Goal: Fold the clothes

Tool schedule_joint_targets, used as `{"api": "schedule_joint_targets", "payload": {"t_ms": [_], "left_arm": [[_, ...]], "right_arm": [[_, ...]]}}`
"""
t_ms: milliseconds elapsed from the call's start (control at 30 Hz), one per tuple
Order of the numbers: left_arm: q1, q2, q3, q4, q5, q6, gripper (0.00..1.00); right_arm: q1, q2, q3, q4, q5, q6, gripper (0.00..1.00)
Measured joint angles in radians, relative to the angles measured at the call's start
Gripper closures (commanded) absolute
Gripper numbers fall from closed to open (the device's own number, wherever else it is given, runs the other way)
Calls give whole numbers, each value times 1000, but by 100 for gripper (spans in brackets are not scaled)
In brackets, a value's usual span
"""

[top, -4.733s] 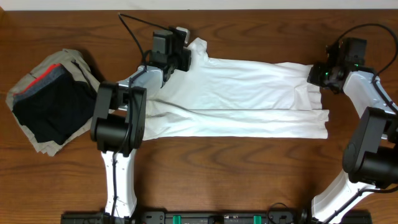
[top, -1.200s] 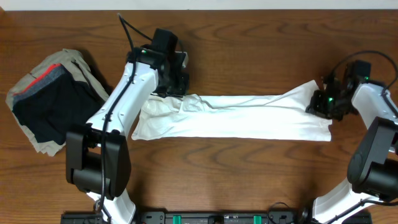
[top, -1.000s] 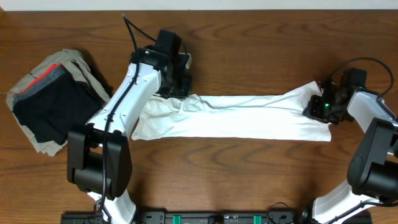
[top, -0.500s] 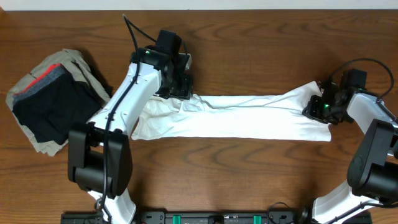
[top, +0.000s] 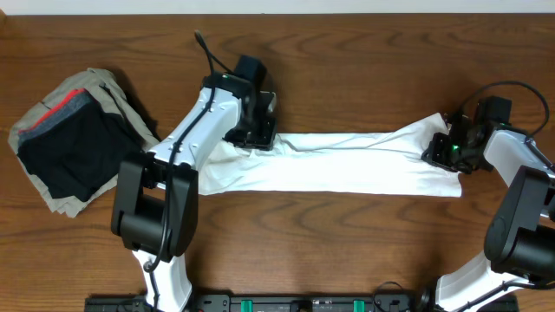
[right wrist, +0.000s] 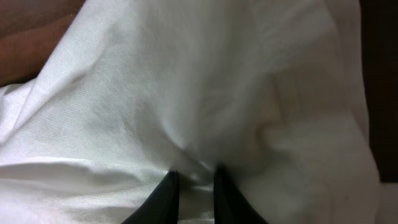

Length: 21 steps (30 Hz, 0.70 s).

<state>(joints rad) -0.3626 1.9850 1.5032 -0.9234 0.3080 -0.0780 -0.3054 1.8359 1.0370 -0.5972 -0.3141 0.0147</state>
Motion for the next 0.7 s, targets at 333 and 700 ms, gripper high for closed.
{"api": "schedule_joint_targets", "payload": {"t_ms": [333, 700], "left_arm": [[-19, 0, -3, -109, 124, -55, 94], [-158, 0, -3, -63, 257, -152, 94]], "right_arm": [[0, 0, 0, 0, 0, 0, 82], [0, 0, 0, 0, 0, 0, 82]]}}
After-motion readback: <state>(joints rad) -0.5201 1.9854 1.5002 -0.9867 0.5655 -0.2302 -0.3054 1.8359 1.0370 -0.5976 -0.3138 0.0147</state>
